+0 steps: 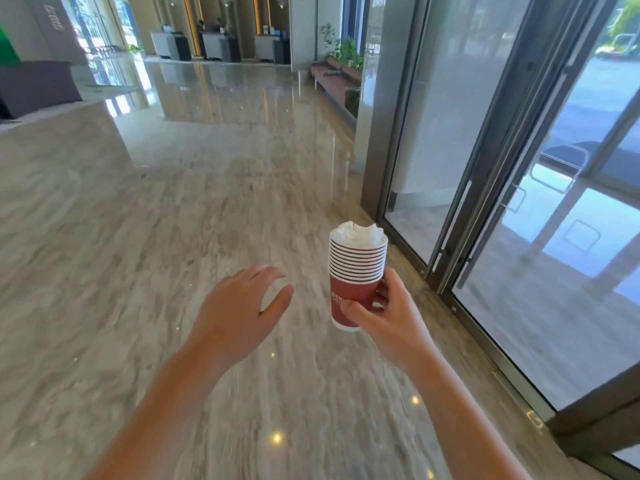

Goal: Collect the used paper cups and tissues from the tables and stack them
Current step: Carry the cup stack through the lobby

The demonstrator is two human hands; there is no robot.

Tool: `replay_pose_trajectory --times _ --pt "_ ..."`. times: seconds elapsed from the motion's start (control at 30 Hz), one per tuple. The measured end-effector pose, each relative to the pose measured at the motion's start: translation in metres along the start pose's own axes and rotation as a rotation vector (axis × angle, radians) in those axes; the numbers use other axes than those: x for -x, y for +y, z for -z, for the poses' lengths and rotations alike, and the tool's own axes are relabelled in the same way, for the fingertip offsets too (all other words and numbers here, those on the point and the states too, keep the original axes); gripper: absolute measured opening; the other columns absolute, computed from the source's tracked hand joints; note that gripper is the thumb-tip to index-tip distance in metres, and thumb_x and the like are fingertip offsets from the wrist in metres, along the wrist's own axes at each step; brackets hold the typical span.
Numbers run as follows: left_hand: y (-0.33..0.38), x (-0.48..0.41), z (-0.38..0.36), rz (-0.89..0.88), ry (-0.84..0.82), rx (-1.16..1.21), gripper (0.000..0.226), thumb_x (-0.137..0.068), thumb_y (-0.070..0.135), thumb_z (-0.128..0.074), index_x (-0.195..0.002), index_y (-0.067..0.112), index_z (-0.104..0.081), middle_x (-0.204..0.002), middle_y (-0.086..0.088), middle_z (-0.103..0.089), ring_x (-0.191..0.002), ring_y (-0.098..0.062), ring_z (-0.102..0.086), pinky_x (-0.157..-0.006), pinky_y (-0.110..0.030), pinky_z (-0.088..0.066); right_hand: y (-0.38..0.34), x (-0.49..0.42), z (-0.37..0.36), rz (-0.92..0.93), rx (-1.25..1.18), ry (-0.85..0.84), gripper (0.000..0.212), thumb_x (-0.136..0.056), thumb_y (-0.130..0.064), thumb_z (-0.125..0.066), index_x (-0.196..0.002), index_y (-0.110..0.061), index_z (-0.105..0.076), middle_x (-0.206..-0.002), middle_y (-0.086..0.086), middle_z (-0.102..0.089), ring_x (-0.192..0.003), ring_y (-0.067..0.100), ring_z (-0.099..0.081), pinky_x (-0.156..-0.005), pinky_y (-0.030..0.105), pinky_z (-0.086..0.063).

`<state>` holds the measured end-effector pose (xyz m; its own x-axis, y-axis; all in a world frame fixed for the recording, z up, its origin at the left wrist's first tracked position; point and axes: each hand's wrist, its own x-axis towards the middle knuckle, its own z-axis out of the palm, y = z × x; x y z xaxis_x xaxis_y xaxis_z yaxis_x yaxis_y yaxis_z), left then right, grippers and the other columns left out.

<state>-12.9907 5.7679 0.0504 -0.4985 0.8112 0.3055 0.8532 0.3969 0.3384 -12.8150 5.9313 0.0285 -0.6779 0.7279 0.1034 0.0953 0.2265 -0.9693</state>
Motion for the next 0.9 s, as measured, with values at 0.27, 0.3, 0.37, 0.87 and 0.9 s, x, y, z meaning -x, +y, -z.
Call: replay_pose_trajectory --times 0.27,0.3,0.37,0.87,0.9 --pt "-0.065 -0.168 -0.055 -0.001 -0.038 0.003 0.046 -0.098 0.059 -0.034 -0.129 0.034 -0.055 -0.114 0.018 -0.059 -0.099 -0.009 -0.058 -0.084 -0.027 -0.039 0.044 -0.176 -0.017 -0.041 -0.041 0.045 0.046 -0.081 -0.015 -0.082 -0.117 -0.031 -0.059 -0.112 -0.012 -0.072 -0.101 0.002 -0.070 -0.091 0.032 -0.061" --pt "-0.072 -0.192 -0.060 -0.008 -0.051 -0.008 0.046 -0.097 0.060 -0.033 -0.129 0.035 -0.054 -0.115 0.019 -0.059 -0.102 -0.008 -0.059 -0.086 -0.027 -0.041 0.048 -0.201 -0.018 -0.044 -0.050 0.045 0.045 -0.081 -0.014 -0.081 -0.116 -0.032 -0.058 -0.111 -0.012 -0.072 -0.101 0.003 -0.070 -0.091 0.031 -0.060" --pt "-0.088 -0.241 -0.066 -0.008 -0.074 -0.029 0.046 -0.097 0.062 -0.031 -0.128 0.036 -0.054 -0.115 0.021 -0.059 -0.105 -0.007 -0.059 -0.089 -0.028 -0.044 0.051 -0.254 -0.023 -0.046 -0.066 0.037 0.044 -0.082 -0.010 -0.080 -0.112 -0.035 -0.058 -0.110 -0.011 -0.072 -0.099 0.003 -0.070 -0.089 0.028 -0.059" --pt "-0.266 -0.521 -0.083 0.134 0.041 -0.068 0.046 -0.098 0.056 -0.040 -0.130 0.029 -0.058 -0.122 0.015 -0.061 -0.108 -0.014 -0.061 -0.089 -0.028 -0.040 0.045 -0.610 -0.127 0.050 -0.052 -0.140 0.049 -0.085 -0.009 -0.077 -0.114 -0.042 -0.055 -0.112 -0.016 -0.070 -0.100 -0.002 -0.068 -0.083 0.021 -0.058" --pt "-0.282 -0.539 -0.087 0.136 0.037 -0.069 0.048 -0.098 0.059 -0.037 -0.130 0.029 -0.058 -0.123 0.014 -0.061 -0.110 -0.015 -0.060 -0.090 -0.029 -0.040 0.047 -0.632 -0.136 0.052 -0.054 -0.140 0.050 -0.086 -0.009 -0.077 -0.114 -0.043 -0.054 -0.111 -0.016 -0.070 -0.100 -0.003 -0.068 -0.082 0.019 -0.058"
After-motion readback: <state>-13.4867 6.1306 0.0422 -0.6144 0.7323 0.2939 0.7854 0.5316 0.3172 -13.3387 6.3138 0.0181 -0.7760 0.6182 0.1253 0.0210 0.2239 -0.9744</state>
